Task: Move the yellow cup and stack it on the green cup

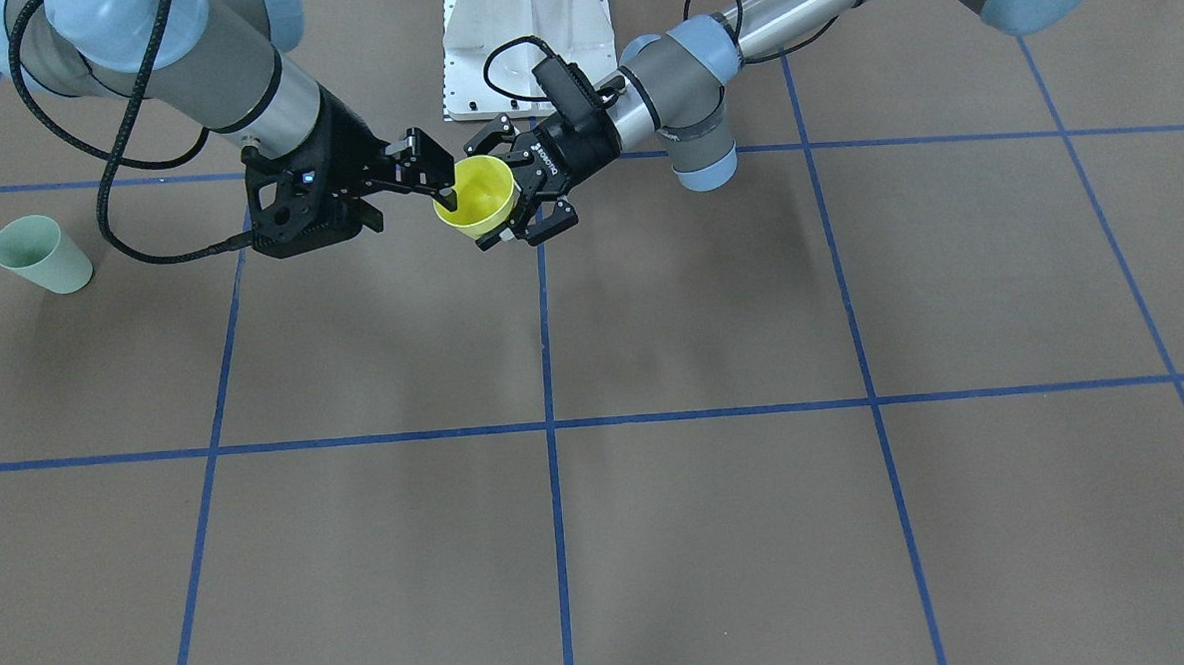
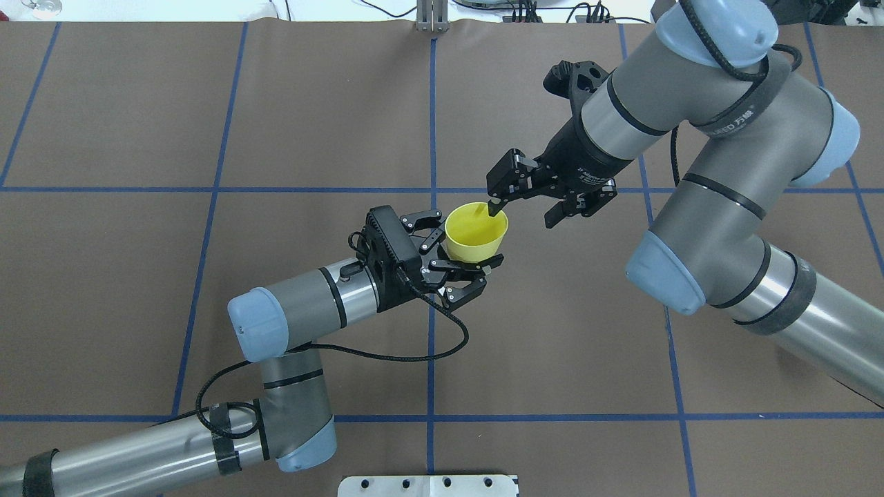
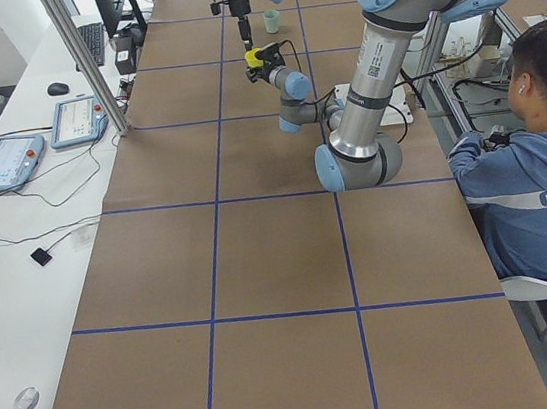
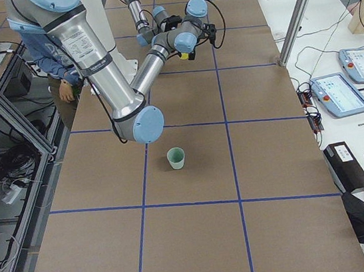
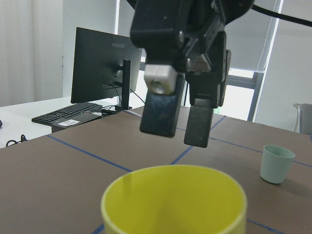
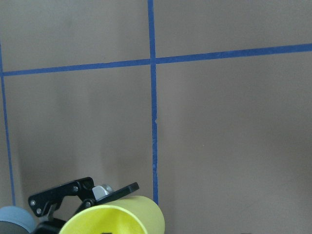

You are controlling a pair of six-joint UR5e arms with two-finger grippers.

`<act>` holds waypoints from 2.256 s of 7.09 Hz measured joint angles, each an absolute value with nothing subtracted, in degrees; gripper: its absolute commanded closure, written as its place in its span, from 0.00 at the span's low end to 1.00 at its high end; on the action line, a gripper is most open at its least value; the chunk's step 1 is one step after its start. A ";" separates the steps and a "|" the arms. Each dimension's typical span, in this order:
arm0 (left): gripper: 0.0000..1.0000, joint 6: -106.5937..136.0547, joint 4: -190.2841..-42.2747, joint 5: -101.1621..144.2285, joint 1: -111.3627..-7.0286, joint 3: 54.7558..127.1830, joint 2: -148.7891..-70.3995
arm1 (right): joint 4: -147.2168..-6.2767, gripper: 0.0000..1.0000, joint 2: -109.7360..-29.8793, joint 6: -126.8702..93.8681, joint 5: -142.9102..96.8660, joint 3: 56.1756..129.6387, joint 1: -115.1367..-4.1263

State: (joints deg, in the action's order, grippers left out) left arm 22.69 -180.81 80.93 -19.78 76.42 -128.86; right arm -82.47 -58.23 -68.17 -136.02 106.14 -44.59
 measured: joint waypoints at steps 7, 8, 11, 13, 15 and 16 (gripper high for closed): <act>1.00 18.16 -178.78 80.58 -19.60 75.98 -130.25 | -82.53 0.41 -58.08 -68.12 -136.76 106.32 -42.74; 1.00 17.36 -177.22 80.47 -19.61 76.02 -130.63 | -82.53 0.49 -58.06 -68.11 -136.76 106.38 -42.61; 1.00 15.12 -176.06 80.41 -19.76 76.73 -130.58 | -82.54 0.62 -58.21 -68.12 -136.81 106.43 -42.63; 1.00 14.96 -176.05 80.49 -19.77 77.19 -130.40 | -82.53 0.62 -58.27 -68.11 -136.84 106.48 -42.82; 1.00 14.89 -176.06 80.51 -19.69 77.32 -129.96 | -82.53 0.62 -58.27 -68.11 -136.83 106.42 -43.15; 1.00 14.87 -176.08 80.51 -19.61 77.44 -129.70 | -82.53 0.63 -58.27 -68.11 -136.77 106.38 -43.20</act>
